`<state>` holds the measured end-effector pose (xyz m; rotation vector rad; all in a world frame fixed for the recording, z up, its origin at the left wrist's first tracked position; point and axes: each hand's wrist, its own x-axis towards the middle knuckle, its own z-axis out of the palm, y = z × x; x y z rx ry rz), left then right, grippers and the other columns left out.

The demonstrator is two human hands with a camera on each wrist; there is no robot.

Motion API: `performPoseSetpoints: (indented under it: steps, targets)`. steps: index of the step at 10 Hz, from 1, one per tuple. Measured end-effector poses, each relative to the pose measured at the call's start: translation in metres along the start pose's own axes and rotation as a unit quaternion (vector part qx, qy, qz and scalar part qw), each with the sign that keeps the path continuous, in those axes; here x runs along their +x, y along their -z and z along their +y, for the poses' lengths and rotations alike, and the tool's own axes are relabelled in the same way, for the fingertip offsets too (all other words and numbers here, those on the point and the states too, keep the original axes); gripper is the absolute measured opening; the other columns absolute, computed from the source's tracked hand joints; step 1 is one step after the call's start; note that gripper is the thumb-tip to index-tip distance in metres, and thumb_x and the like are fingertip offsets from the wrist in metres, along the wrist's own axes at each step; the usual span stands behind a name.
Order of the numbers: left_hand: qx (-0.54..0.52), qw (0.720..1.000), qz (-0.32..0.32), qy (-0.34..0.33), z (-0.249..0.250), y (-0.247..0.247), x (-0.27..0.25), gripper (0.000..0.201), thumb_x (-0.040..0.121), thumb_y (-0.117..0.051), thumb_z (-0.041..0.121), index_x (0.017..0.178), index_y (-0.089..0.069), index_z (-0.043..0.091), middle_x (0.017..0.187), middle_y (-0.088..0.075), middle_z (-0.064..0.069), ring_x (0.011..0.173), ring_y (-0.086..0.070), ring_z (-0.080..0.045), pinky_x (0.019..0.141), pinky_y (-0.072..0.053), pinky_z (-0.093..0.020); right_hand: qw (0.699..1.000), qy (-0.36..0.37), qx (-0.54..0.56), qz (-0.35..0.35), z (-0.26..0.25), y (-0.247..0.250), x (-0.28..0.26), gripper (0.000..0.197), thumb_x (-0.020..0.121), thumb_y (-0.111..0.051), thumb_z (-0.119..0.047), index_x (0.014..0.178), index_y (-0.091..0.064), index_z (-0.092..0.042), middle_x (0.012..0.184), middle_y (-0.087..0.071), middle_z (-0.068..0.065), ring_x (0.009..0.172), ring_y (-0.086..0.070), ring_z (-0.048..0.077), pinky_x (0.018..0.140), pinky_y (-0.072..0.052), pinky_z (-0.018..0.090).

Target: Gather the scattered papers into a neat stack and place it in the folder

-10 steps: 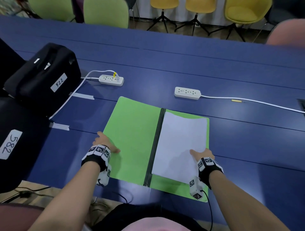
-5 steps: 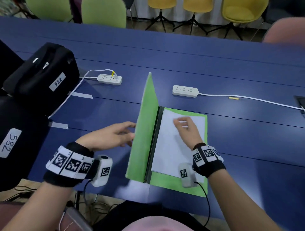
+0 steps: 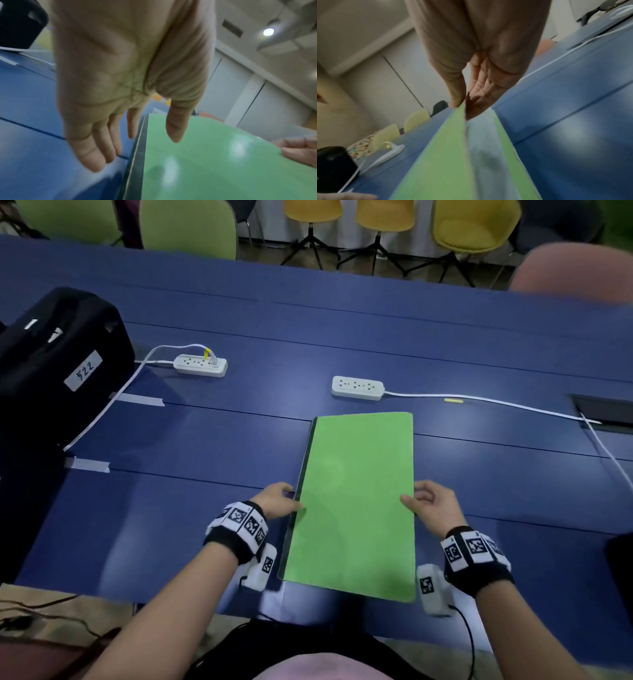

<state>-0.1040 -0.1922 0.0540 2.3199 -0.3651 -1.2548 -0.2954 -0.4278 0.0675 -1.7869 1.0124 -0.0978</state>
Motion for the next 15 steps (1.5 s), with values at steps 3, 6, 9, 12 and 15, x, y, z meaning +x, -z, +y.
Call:
performPoseSetpoints:
  steps: [3, 6, 9, 12, 15]
  targets:
    - [-0.018, 0.994, 0.087, 0.056, 0.012, -0.051, 0.047, 0.07, 0.077, -0.068, 0.025, 0.138, -0.037, 0.007, 0.139, -0.038, -0.012, 0.121, -0.05, -0.029, 0.1, -0.047, -0.038, 0.979, -0.124, -0.161, -0.023, 0.067, -0.012, 0.02, 0.05, 0.079, -0.066, -0.012, 0.128, -0.055, -0.009, 0.112, -0.068, 0.008, 0.115, -0.058, 0.027, 0.099, -0.044, 0.033]
    - [-0.068, 0.992, 0.085, 0.07, 0.009, -0.05, 0.047, 0.073, 0.079, -0.064, 0.027, 0.142, -0.034, 0.006, 0.144, -0.039, -0.011, 0.128, -0.046, -0.03, 0.103, -0.045, -0.04, 0.977, -0.157, -0.146, 0.002, 0.056, -0.05, 0.029, 0.024, 0.076, -0.062, -0.016, 0.098, -0.065, -0.005, 0.103, -0.064, 0.017, 0.09, -0.062, 0.032, 0.069, -0.044, 0.028]
    - [-0.13, 0.979, 0.111, 0.112, -0.04, 0.003, 0.048, 0.072, 0.08, -0.065, 0.024, 0.142, -0.034, 0.003, 0.144, -0.042, -0.015, 0.129, -0.046, -0.031, 0.104, -0.043, -0.042, 0.982, -0.127, -0.118, -0.068, 0.02, -0.097, 0.022, 0.003, 0.078, -0.06, -0.013, 0.076, -0.058, -0.011, 0.067, -0.054, 0.004, 0.066, -0.051, 0.022, 0.055, -0.037, 0.024]
    - [-0.15, 0.973, 0.138, 0.109, -0.077, 0.045, 0.05, 0.054, 0.085, -0.064, 0.017, 0.134, -0.047, 0.002, 0.133, -0.052, -0.013, 0.125, -0.049, -0.03, 0.104, -0.041, -0.037, 0.987, -0.112, -0.087, -0.078, 0.002, -0.144, 0.024, 0.022, 0.077, -0.058, -0.011, 0.096, -0.066, -0.003, 0.074, -0.056, 0.007, 0.065, -0.049, 0.021, 0.057, -0.037, 0.025]
    - [-0.132, 0.976, 0.158, 0.075, -0.094, 0.042, 0.036, 0.016, 0.083, -0.062, 0.009, 0.097, -0.055, 0.011, 0.091, -0.054, -0.002, 0.09, -0.052, -0.021, 0.078, -0.04, -0.025, 0.994, -0.095, -0.043, -0.04, 0.019, -0.146, 0.028, 0.026, 0.073, -0.058, -0.018, 0.093, -0.063, -0.002, 0.084, -0.06, 0.012, 0.078, -0.056, 0.027, 0.071, -0.043, 0.029]
